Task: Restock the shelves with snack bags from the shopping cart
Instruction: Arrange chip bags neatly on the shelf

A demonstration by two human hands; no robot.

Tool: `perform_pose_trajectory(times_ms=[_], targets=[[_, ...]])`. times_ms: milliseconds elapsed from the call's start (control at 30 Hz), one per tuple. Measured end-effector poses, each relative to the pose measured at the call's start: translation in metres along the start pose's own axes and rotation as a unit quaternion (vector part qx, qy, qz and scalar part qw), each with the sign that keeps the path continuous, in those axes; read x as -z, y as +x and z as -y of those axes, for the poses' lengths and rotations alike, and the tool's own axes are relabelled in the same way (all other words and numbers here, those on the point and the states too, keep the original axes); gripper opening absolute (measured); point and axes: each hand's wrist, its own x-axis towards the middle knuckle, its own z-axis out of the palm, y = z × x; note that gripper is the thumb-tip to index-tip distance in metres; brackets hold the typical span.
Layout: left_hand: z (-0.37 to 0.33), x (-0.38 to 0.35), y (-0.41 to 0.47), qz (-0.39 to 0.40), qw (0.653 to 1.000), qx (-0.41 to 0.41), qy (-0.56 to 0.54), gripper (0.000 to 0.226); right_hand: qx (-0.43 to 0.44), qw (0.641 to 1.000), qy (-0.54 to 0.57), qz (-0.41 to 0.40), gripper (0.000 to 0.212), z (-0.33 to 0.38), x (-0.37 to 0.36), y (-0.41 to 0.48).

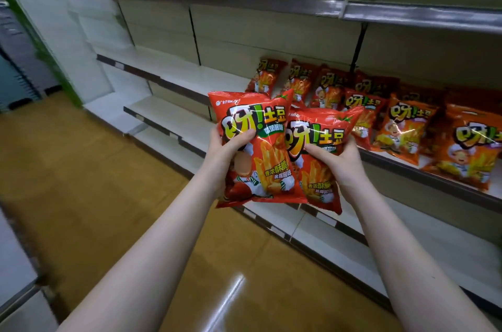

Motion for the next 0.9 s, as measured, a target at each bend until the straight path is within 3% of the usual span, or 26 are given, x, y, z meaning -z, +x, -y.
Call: perform_pose_trajectory(times_ms=[300, 467, 600, 733, 900], targets=[[-0.024, 0.036, 0.112, 0.058, 0.998, 0.008, -0.007, 0.082, 0.016, 0.995, -0.02, -0.095, 0.071, 0.003, -0.056, 0.075], [-0.018, 0.028, 0.192, 0.073, 0.997, 0.011, 0.013, 0.07, 0.017, 0.991, -0.035, -0.132, 0.076, -0.011, -0.062, 0.152], [-0.016, 0.007, 0.267, 0.082, 0.995, 0.0, 0.053, 0.079, 0.007, 0.985, -0.04, -0.168, 0.074, -0.021, -0.053, 0.228], [-0.014, -0.013, 0.33, 0.088, 0.993, -0.009, 0.08, 0.07, -0.013, 0.977, -0.045, -0.21, 0.088, -0.028, -0.038, 0.291], [-0.002, -0.036, 0.399, 0.098, 0.99, -0.001, 0.099, 0.068, -0.039, 0.966, -0.061, -0.248, 0.087, -0.05, -0.021, 0.348]])
